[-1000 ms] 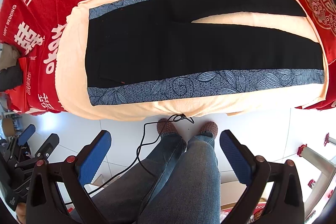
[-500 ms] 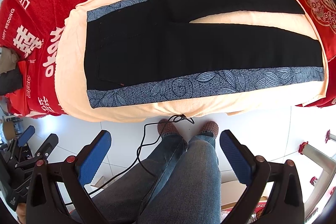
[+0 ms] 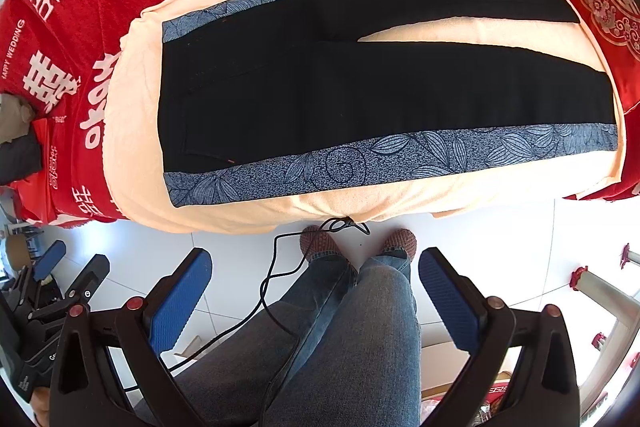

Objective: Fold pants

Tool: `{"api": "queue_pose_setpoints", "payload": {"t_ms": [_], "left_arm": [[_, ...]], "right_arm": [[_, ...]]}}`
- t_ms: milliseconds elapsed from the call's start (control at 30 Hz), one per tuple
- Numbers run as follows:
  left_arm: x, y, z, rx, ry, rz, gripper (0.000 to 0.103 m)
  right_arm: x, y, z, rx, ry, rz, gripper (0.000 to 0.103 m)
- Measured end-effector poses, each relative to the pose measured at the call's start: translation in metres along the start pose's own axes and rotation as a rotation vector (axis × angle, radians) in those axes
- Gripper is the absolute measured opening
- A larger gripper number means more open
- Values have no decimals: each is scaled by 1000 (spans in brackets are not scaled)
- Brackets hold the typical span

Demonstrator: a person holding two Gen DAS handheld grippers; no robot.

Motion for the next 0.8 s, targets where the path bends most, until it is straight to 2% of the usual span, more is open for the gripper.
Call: {"api": "queue_pose_setpoints", "payload": {"t_ms": [800], "left_arm": [[0, 8, 5, -6, -20, 17, 103]], "right_arm": [[-3, 14, 4, 2, -13, 53, 103]]}}
Point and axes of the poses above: each gripper's, at about its wrist camera, not at the fingertips, and z roughly the way its jaws point, y to its right, x to its top, the point moved 1 cm from there along z, roughly the way its jaws point, and after that the axes turned 15 degrees about y, right-handed, at the moved point
